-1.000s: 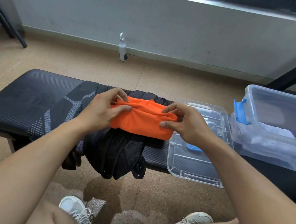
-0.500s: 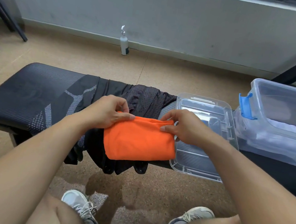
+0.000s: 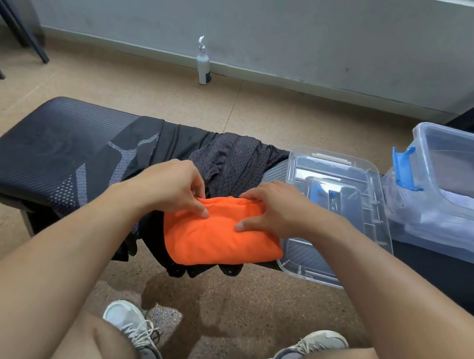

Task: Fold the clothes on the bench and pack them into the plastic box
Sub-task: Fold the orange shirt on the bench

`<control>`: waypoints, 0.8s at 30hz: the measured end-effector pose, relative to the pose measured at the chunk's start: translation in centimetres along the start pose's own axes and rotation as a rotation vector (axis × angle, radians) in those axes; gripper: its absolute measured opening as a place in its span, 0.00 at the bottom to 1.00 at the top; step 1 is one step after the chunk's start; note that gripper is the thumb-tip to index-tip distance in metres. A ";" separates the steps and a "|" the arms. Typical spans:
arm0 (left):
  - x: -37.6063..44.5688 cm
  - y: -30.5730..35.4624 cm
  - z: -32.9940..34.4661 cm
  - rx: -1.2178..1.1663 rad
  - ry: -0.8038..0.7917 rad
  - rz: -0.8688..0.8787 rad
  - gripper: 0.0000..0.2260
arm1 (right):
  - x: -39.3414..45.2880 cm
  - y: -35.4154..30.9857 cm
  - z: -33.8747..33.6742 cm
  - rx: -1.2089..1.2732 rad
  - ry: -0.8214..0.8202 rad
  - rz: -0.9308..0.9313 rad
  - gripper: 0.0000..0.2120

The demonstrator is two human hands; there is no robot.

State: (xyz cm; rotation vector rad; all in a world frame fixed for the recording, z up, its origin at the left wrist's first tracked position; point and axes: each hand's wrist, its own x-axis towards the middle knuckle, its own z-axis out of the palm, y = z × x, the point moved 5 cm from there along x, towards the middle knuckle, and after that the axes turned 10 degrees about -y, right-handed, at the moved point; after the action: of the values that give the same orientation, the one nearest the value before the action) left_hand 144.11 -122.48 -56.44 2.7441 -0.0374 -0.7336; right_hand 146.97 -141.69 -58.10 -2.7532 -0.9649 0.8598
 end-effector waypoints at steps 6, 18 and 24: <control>0.1 0.8 0.7 -0.003 -0.079 0.103 0.27 | 0.6 -1.2 0.6 -0.104 -0.019 -0.003 0.23; -3.6 2.6 -0.1 -0.094 -0.134 0.326 0.14 | -5.1 -2.8 -1.8 0.229 0.139 -0.174 0.19; -5.5 6.0 -2.5 -0.524 0.219 0.452 0.08 | -9.9 -0.6 -4.3 0.366 0.457 -0.193 0.17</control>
State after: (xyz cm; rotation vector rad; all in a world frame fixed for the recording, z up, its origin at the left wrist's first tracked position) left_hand 140.87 -126.96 -50.00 2.1800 -0.3519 -0.2648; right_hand 142.62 -146.79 -49.61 -2.3411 -0.8610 0.3121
